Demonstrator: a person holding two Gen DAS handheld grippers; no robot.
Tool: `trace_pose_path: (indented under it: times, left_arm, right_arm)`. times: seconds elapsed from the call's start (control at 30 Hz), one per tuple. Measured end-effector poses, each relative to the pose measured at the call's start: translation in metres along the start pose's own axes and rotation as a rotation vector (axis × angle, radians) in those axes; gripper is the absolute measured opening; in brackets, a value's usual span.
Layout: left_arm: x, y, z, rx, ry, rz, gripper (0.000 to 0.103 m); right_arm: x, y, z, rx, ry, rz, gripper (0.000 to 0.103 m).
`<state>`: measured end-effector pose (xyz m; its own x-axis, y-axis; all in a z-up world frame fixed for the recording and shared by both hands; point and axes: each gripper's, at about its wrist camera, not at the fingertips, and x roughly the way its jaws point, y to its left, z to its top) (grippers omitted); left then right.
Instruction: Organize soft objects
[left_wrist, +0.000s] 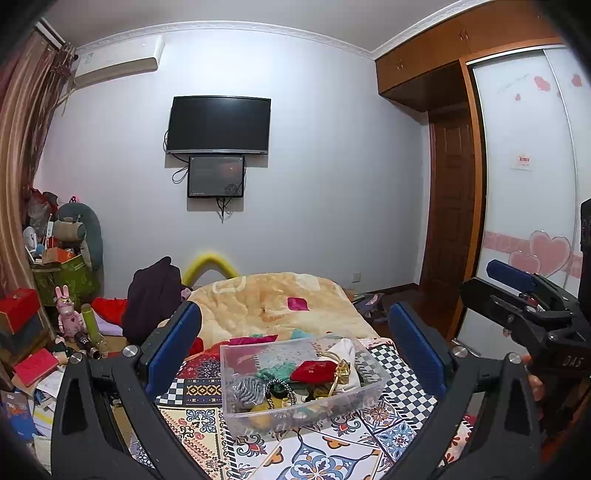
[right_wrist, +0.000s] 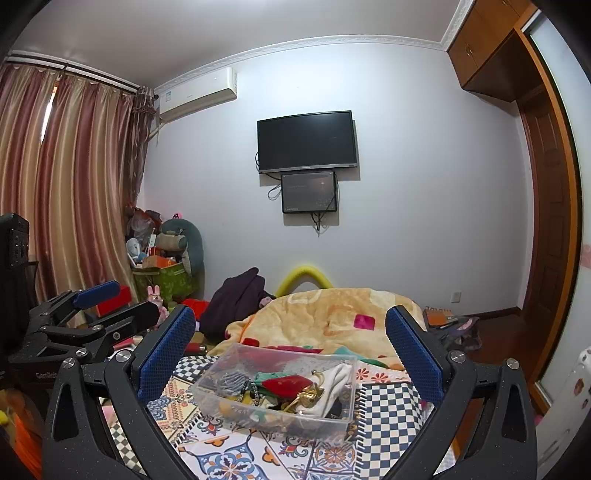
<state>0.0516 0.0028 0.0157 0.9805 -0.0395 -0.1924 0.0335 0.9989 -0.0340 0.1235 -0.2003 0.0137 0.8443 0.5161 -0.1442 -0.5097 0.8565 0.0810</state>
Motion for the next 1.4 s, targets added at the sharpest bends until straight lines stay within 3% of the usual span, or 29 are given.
trace_pose_path:
  times: [1.4]
  left_arm:
    - [0.0002,-0.0015,-0.0007,0.009,0.000,-0.015,0.103]
  right_arm:
    - [-0.0027,0.0017,0.0021,0.006,0.005,-0.007,0.103]
